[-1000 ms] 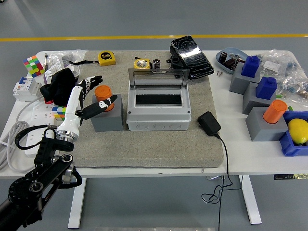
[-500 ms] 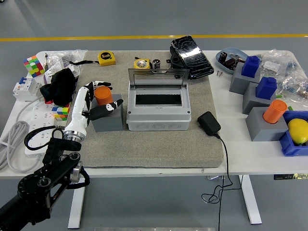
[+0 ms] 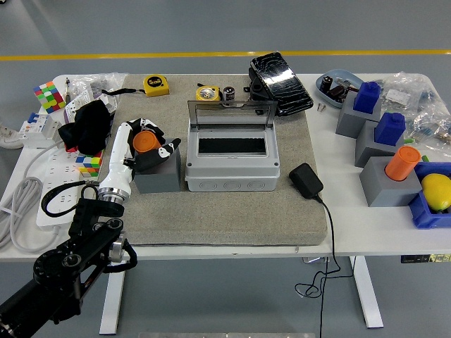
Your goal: Fetch the battery,place it into the box,close the lid of the box
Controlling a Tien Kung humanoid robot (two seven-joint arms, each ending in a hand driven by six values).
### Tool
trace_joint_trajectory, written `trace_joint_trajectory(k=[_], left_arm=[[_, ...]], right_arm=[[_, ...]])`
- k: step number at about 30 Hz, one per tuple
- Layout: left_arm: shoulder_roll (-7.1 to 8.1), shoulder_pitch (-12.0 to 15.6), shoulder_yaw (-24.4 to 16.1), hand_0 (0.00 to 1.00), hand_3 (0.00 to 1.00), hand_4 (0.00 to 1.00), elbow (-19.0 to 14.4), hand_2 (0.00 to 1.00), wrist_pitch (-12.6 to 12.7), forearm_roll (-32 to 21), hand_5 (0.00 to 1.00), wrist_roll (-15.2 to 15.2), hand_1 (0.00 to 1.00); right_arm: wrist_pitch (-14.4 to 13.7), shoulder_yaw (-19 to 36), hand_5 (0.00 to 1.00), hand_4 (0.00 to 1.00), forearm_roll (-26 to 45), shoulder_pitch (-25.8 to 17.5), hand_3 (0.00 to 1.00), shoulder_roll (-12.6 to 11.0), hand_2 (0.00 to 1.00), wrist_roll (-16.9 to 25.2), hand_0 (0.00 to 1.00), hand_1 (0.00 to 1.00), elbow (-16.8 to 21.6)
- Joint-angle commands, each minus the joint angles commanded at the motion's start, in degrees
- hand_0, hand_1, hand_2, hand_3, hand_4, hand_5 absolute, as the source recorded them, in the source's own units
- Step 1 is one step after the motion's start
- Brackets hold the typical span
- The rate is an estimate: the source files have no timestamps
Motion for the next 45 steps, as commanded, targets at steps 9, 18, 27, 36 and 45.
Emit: trace_joint_trajectory(k=[9,18,27,36,45], left_arm=[[0.08,-0.66,-0.65,0.294,0.215,0.505,-0.58,0.149,-0.15,-0.07,0.002,-1.52,0.225],[2.49,-1.64,-1.47,0.281,0.216,0.471,-8.39,0.135,0.18,8.96,0.002,4.17,0.205],[6.84,-7.36,6.27,0.272,0.216,0.516,-21.30,0.123,-4.07,30.60,0.002,24.54,0.167],[4.62,-15.32,14.23,0.241,0.214,0.608,-21.89,0.119,-8.58,46.59,0.002,41.24,0.133],[1.36,-20.72,21.49,0.239,0.215,0.667,-14.77,0.121,-11.05,49.42,0.002,45.43,0.135]], right_arm=[[-0.08,-0.14,0.518,0.988,0.07,-0.02,0.567,0.05,0.666,0.12,0.624,0.643,-0.02],[-0.11,-0.03,0.520,0.990,0.08,-0.07,0.568,-0.03,0.666,0.20,0.623,0.643,-0.01],[-0.16,0.00,0.520,0.991,-0.04,0.09,0.569,-0.09,0.666,0.26,0.623,0.643,0.06],[-0.16,-0.47,0.520,0.991,0.27,0.05,0.568,-0.17,0.666,0.18,0.623,0.643,-0.04],[-0.26,-1.01,0.520,0.990,0.20,0.26,0.568,-0.16,0.667,0.27,0.623,0.643,0.10]])
